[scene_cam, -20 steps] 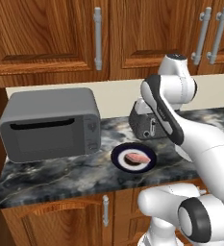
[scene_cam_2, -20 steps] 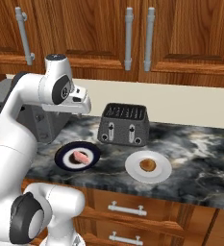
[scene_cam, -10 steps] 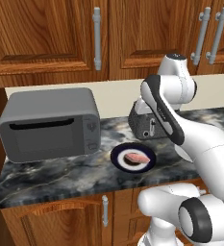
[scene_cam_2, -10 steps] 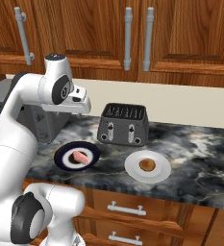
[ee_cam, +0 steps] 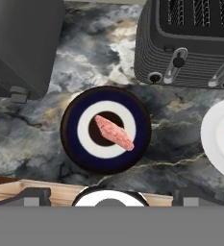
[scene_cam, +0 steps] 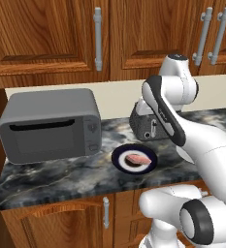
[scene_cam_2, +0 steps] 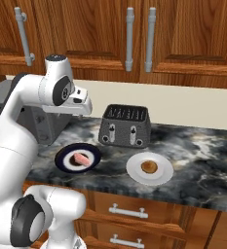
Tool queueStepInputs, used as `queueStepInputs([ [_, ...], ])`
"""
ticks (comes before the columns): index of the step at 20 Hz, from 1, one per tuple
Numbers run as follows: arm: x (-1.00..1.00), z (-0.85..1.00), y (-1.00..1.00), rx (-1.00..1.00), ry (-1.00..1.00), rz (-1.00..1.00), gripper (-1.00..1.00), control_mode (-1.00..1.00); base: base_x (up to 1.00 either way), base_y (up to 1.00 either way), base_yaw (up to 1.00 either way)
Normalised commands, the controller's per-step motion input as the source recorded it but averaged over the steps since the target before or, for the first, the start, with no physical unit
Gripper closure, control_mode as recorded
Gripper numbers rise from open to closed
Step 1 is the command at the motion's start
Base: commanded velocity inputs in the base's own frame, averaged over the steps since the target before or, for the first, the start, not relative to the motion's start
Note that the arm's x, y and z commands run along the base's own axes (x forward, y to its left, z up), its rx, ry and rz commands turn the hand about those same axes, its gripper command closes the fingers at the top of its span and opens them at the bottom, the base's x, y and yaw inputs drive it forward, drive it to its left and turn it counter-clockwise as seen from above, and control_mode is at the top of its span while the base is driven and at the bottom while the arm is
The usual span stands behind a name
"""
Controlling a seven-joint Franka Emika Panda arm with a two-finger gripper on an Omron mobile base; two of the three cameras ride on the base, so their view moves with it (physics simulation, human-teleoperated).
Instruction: Open the toaster oven door. Place the bread on the top rack in the toaster oven and place the steak on the bottom rack.
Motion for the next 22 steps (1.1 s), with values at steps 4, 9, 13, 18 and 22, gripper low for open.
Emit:
queueStepInputs([
  [4,0.00,0.00,0.00,0.00,0.00,0.00,-1.00,-1.00,0.00,0.00,0.00],
  [9,0.00,0.00,0.00,0.00,0.00,0.00,-1.00,-1.00,0.00,0.00,0.00],
  [13,0.00,0.00,0.00,0.00,0.00,0.00,-1.00,-1.00,0.00,0.00,0.00],
  [18,-0.09,0.00,0.00,0.00,0.00,0.00,-1.00,-1.00,0.00,0.00,0.00],
  [22,-0.40,-0.08,0.05,-0.01,0.00,0.00,-1.00,-1.00,0.00,0.00,0.00],
])
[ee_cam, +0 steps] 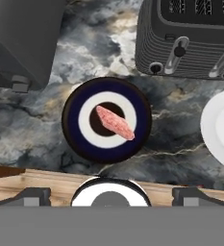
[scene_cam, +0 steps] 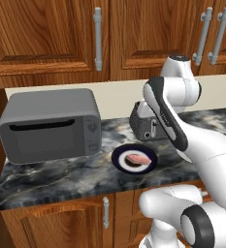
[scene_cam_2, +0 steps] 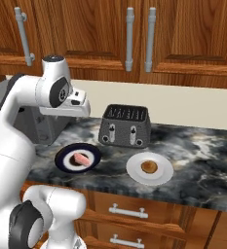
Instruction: Open the toaster oven door. Place the bread on the top rack in the toaster oven and place the steak on the bottom rack.
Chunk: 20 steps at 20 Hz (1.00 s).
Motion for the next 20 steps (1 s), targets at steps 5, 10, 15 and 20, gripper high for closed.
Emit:
queueStepInputs([
  [5,-0.57,-0.20,0.60,-0.04,0.00,0.03,-1.00,-1.00,0.00,0.00,0.00],
  [10,-0.42,-0.10,0.91,-0.14,0.00,0.12,-1.00,-1.00,0.00,0.00,0.00],
  [15,-0.31,-0.01,0.92,-0.16,-0.01,0.15,-1.00,-1.00,0.00,0.00,0.00],
  [20,-0.10,-0.02,0.80,-0.09,-0.01,0.12,-1.00,-1.00,0.00,0.00,0.00],
])
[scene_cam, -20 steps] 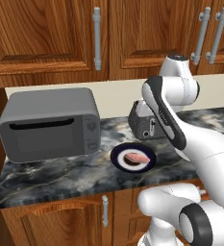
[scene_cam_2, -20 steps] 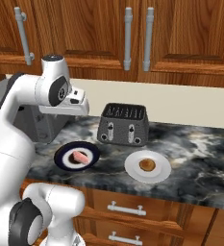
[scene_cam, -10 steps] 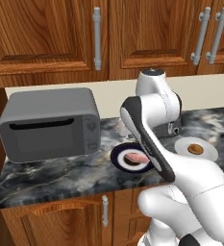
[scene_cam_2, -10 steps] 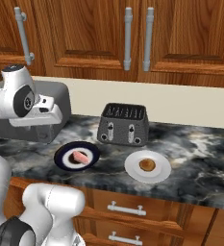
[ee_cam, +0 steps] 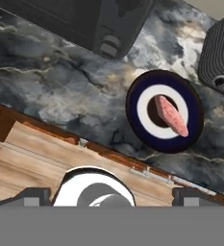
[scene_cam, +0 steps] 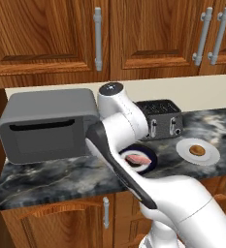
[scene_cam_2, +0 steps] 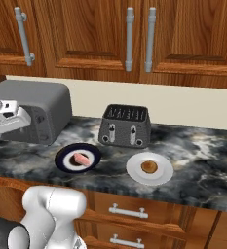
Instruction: Open the toaster oven door. Place the bread on the top rack in the toaster oven and place the steak on the bottom rack.
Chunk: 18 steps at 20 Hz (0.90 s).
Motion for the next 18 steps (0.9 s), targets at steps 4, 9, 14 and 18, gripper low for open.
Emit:
queueStepInputs([
  [4,-0.01,0.00,0.45,-0.11,-0.06,0.20,-1.00,-1.00,0.00,0.00,0.00],
  [9,0.00,-0.01,0.30,-0.17,-0.12,0.29,-1.00,-1.00,0.00,0.00,0.00],
  [14,0.00,-0.16,0.15,-0.32,-0.05,0.28,-1.00,-1.00,0.00,0.00,0.00],
  [18,0.06,-0.15,0.25,-0.28,-0.01,0.26,-1.00,-1.00,0.00,0.00,0.00],
])
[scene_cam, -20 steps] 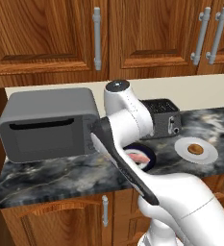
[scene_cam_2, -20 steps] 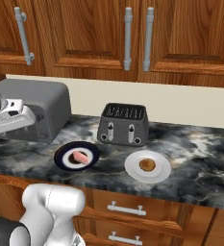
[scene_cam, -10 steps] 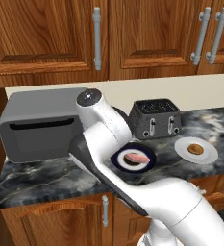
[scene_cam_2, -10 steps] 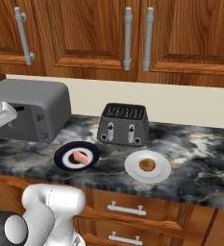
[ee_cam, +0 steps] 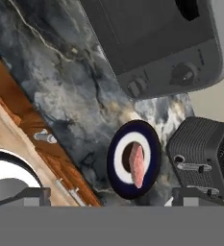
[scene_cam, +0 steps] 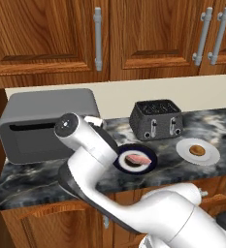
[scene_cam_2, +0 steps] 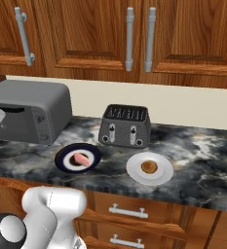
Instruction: Open the toaster oven door. Place the bread on the top rack in the toaster oven and place the steak on the bottom rack.
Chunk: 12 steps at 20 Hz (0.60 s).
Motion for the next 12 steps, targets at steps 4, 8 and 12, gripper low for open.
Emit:
queueStepInputs([
  [4,0.29,-0.01,0.36,-0.19,-0.06,0.16,-1.00,-1.00,0.00,0.00,0.00],
  [8,0.35,0.00,0.43,-0.16,-0.18,0.12,-1.00,-1.00,0.00,0.00,0.00],
  [12,0.62,-0.01,0.40,-0.12,-0.24,0.08,-1.00,-1.00,0.00,0.00,0.00],
])
